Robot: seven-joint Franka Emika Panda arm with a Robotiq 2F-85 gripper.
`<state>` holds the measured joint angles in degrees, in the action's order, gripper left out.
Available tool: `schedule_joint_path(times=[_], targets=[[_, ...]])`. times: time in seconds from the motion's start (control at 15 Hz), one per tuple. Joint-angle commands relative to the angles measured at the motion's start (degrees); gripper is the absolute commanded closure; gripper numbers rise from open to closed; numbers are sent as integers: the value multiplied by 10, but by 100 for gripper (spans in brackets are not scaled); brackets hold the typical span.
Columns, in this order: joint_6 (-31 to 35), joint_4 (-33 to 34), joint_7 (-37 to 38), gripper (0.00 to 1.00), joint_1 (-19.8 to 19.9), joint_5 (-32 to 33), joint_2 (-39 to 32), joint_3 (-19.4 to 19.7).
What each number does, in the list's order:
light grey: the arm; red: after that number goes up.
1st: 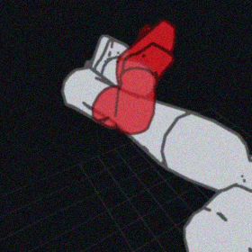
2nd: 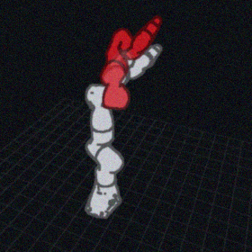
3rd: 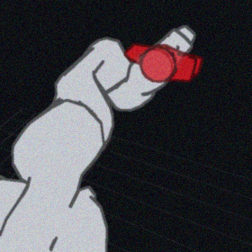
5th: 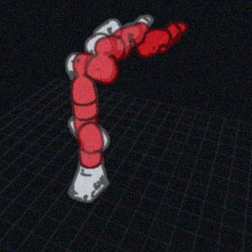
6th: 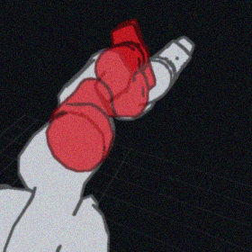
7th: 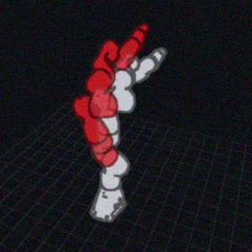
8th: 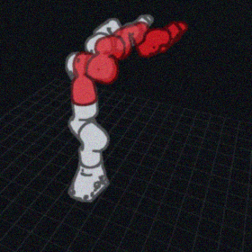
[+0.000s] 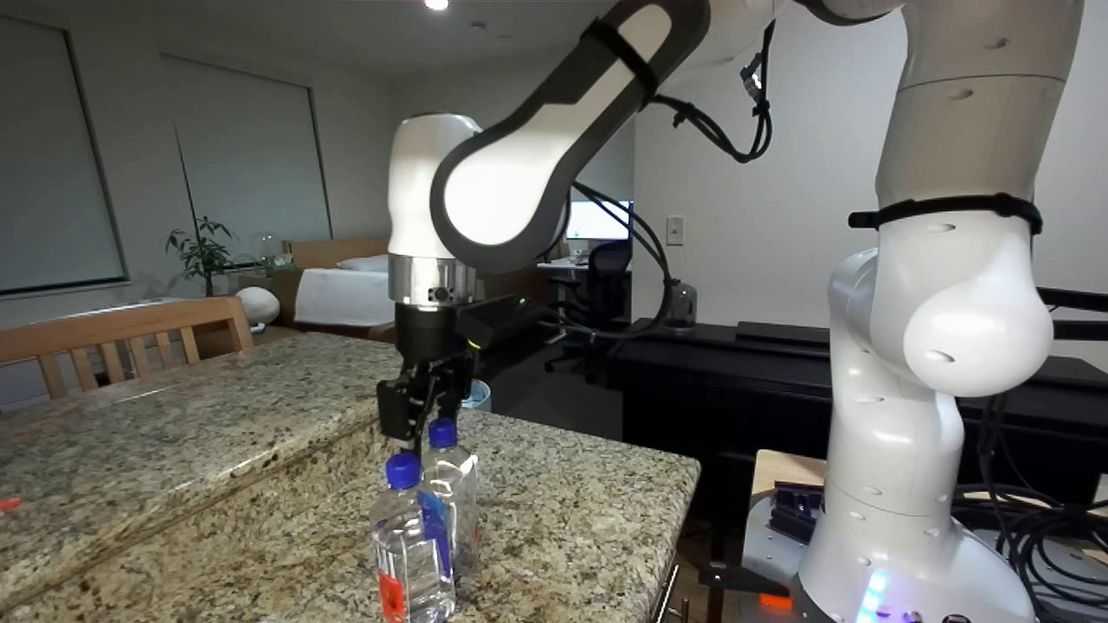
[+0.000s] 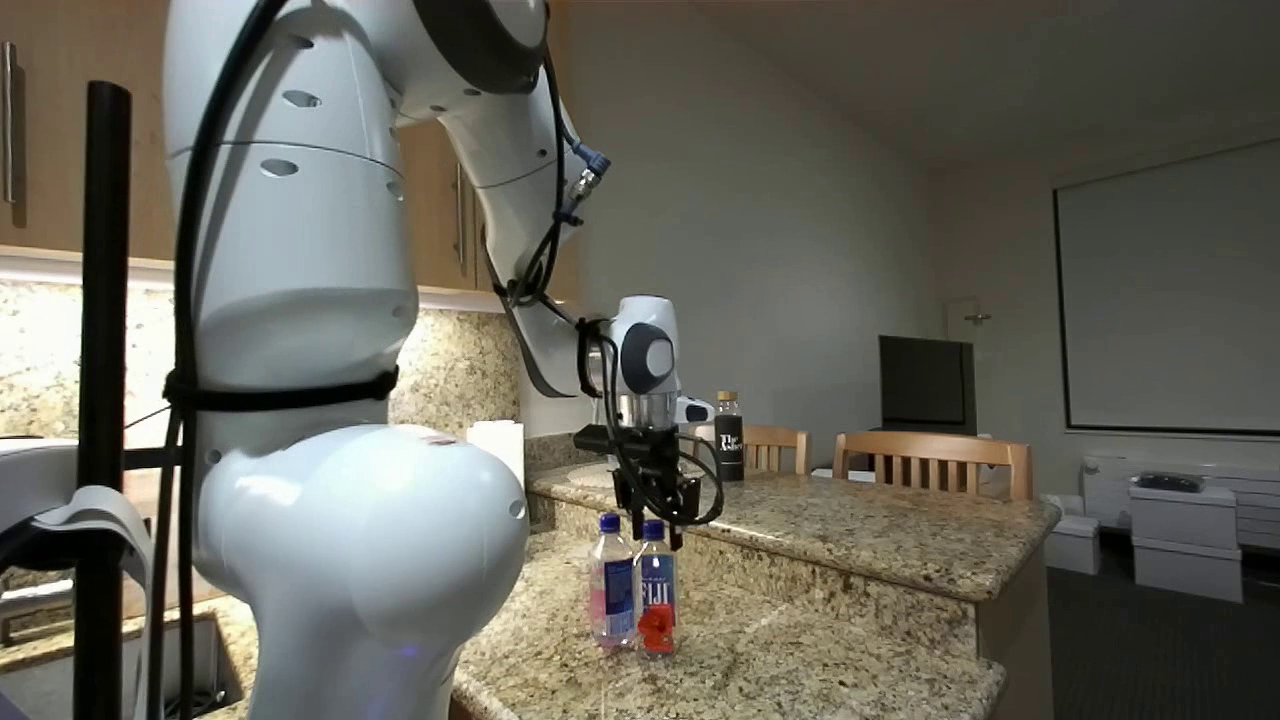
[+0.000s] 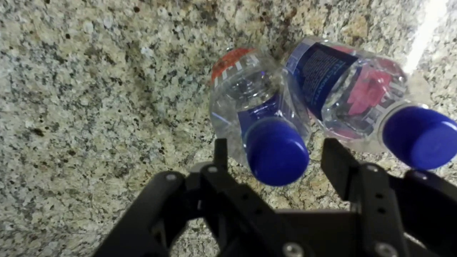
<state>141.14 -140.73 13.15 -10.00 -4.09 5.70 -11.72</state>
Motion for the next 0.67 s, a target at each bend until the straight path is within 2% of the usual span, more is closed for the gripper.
schedule_joint_path(times=[0.0, 0.33, 0.6], targets=[[-51, 27, 29, 59, 2, 4, -13, 2], [-91, 48, 42, 91, 1, 9, -11, 5], [-107, 51, 36, 97, 0, 4, -11, 5]])
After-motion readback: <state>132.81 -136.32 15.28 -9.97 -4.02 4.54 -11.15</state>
